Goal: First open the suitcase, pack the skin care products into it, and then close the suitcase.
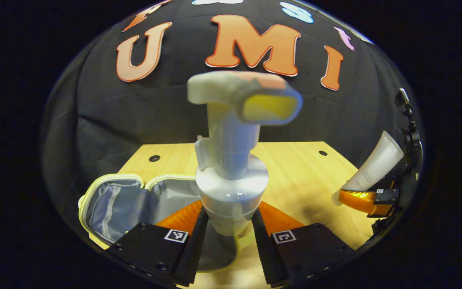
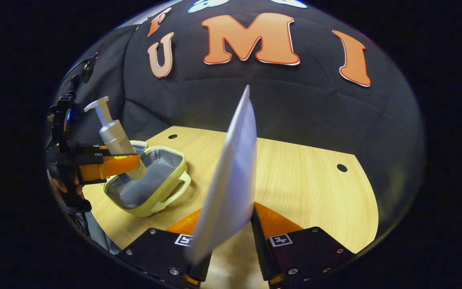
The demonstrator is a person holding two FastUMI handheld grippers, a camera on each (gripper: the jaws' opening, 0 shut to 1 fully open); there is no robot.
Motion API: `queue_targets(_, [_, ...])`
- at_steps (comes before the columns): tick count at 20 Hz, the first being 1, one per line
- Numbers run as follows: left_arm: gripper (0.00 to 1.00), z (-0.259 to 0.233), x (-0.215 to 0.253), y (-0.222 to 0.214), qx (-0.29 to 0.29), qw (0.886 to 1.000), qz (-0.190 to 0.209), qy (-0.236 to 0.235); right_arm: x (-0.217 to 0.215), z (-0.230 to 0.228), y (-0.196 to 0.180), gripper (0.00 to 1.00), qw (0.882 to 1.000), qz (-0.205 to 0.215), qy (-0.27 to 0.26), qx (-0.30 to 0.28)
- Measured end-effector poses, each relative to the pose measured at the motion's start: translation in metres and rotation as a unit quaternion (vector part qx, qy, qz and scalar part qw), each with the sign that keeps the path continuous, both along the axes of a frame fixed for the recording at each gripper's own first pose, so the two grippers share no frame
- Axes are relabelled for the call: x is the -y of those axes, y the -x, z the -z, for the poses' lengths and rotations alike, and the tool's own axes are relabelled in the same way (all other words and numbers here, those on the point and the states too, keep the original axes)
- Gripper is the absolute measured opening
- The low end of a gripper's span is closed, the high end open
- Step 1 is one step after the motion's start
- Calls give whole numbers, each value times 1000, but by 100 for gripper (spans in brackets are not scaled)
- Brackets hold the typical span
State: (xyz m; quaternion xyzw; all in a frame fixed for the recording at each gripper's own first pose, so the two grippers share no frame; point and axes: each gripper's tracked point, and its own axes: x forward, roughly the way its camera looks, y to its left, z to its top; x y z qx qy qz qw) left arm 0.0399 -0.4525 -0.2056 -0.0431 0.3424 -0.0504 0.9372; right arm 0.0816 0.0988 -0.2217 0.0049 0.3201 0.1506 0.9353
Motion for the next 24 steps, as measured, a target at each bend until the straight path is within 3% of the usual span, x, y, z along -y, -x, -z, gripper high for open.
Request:
queue_targets(4, [61, 15, -52, 14, -31, 999, -13, 3, -41, -8, 1, 46, 1000, -26, 2, 2])
queue_targets(7, [61, 30, -81, 21, -54, 998, -13, 0, -72, -10, 4, 46, 999, -42, -6, -7])
queue_targets(10, [61, 47, -100, 22, -83, 997, -1, 0, -105, -5, 4, 43, 998, -64, 3, -21])
queue_targets(14, [61, 74, -109, 28, -125, 992, 32, -3, -139, 18, 10, 42, 994, -77, 20, -80])
queue_targets(22, [62, 120, -116, 34, -228, 970, 83, 11, -205, 37, 17, 41, 983, -117, 32, -138])
queue_targets(24, [62, 129, -113, 40, -275, 957, 89, 6, -215, 40, 12, 41, 982, -118, 33, -145])
